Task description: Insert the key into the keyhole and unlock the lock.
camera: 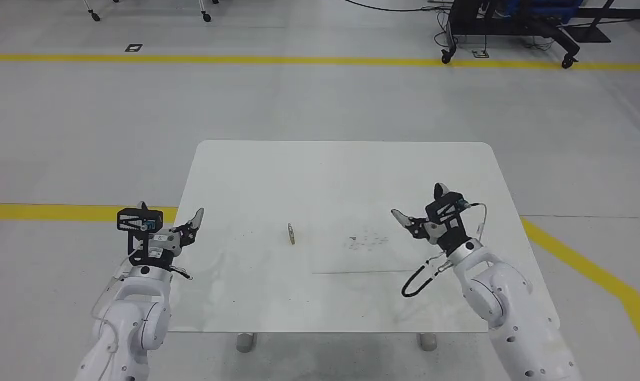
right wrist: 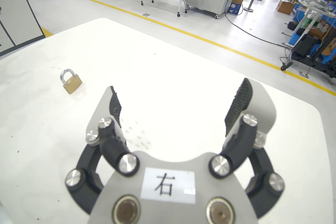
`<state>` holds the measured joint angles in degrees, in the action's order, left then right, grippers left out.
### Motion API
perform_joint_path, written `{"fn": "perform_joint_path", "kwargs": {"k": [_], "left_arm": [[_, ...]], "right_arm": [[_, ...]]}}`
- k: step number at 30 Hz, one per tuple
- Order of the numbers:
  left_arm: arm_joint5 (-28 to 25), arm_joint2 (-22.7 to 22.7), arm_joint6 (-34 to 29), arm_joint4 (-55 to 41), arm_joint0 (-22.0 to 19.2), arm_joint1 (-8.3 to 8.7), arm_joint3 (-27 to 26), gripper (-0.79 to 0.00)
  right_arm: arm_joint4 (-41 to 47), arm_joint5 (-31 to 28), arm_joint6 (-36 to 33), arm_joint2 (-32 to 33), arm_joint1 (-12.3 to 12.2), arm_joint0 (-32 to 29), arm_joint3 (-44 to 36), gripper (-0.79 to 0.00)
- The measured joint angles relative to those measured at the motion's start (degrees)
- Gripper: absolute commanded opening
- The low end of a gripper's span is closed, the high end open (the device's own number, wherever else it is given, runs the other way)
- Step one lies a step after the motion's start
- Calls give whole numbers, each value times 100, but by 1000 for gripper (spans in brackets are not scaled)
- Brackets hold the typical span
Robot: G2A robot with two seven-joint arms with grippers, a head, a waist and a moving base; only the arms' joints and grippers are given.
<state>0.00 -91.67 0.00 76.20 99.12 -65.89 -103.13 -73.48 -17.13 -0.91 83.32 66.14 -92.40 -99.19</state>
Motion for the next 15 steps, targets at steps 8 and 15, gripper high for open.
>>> {"fn": "perform_joint_path", "kwargs": {"k": [8, 15], "left_arm": [[0, 0, 0, 0, 0, 0, 0, 0], [0, 0, 0, 0, 0, 0, 0, 0]], "right_arm": [[241, -512, -176, -325, 21, 266, 419, 0], [818, -2310, 218, -1120, 115, 1281, 1727, 0]]}}
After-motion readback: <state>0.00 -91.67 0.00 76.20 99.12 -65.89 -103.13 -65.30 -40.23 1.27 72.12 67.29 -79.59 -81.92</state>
